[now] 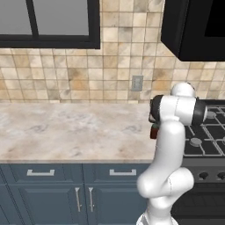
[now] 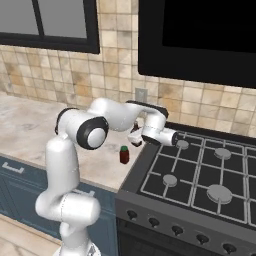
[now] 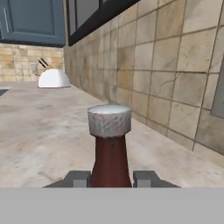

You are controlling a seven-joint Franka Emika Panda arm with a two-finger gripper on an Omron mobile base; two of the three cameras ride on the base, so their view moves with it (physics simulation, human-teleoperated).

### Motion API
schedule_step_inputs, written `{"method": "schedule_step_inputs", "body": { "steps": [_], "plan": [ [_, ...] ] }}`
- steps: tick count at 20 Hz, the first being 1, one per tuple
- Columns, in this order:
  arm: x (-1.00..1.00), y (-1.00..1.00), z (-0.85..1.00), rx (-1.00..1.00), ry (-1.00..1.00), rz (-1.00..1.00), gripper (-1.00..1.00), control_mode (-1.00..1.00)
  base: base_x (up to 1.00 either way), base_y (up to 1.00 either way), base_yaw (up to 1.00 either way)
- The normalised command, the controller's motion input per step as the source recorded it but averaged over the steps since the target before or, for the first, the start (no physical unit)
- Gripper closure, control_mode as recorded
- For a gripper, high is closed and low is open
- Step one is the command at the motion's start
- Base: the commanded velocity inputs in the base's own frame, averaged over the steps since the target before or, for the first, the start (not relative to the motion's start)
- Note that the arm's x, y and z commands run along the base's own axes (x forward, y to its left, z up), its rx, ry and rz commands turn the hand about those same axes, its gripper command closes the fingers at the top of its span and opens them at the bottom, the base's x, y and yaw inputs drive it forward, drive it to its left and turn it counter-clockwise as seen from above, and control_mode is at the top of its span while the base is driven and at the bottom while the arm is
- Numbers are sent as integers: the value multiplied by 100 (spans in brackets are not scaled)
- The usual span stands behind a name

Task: Collect the paprika, ketchup, and shaker from the cabinet and place them next to the stove.

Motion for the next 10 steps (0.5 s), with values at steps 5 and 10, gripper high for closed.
{"method": "schedule_step_inputs", "body": {
  "steps": [5,10],
  "plan": [
    [23,-3,-28,0,0,2,100,-100,0,0,0],
    [15,0,-32,0,0,2,100,-100,0,0,0]
  ]
}}
